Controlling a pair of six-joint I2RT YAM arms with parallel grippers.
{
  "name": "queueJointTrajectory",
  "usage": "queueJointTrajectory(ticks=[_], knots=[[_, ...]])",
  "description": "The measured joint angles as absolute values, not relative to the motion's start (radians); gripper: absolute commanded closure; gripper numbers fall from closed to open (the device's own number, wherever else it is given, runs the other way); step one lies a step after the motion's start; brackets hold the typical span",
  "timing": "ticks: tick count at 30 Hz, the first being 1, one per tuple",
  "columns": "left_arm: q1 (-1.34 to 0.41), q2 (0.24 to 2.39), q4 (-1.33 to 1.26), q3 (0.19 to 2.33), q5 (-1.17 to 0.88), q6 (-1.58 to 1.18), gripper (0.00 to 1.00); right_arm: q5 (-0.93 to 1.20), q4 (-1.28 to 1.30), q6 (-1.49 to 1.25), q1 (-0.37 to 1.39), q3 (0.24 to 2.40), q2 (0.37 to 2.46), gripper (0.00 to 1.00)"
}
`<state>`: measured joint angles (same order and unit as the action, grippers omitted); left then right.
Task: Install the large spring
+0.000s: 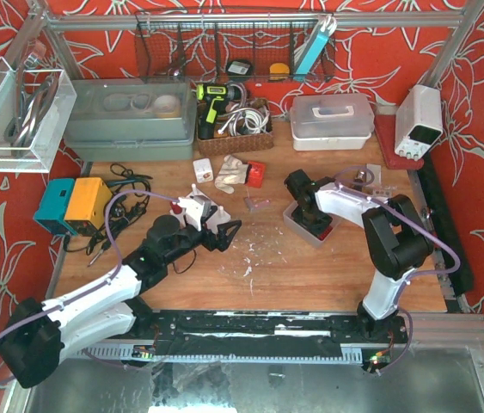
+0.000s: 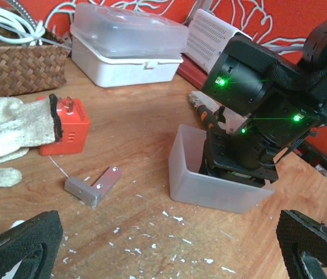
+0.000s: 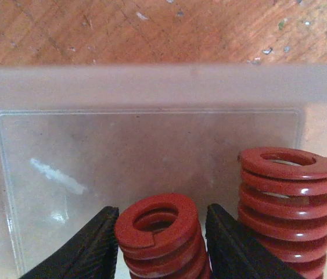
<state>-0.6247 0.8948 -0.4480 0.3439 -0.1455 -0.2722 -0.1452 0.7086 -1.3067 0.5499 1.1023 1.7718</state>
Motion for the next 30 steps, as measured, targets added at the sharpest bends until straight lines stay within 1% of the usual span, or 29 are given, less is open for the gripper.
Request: queueJointTrajectory(ticks=[2,5,13,17,23,30], knots=[[-0.628,0.889,-0.447,0.344,-0.136,-0.269,0.00,-0.145,0.704,-1.310,0.550,1.103,1.778,0.59],[-0.631,0.881,-0.446,0.344,-0.130,-0.268,0.00,-0.145,0.698,-1.311,0.550,1.103,1.778,0.66],[-0.636,0.873,-0.439,0.344,-0.116,-0.266,0.00,-0.145,0.655,-1.284,0.550,1.102,1.777,0.81],[-0.637,0.871,-0.434,0.344,-0.104,-0.266,0.00,-0.156,0.598,-1.239,0.550,1.066,1.746,0.87],[-0.637,0.879,-0.423,0.349,-0.084,-0.266,0.00,-0.191,0.475,-1.094,0.550,0.955,1.567,0.88],[-0.642,0.901,-0.402,0.362,-0.072,-0.275,0.00,-0.201,0.322,-0.795,0.550,0.901,1.330,0.88]])
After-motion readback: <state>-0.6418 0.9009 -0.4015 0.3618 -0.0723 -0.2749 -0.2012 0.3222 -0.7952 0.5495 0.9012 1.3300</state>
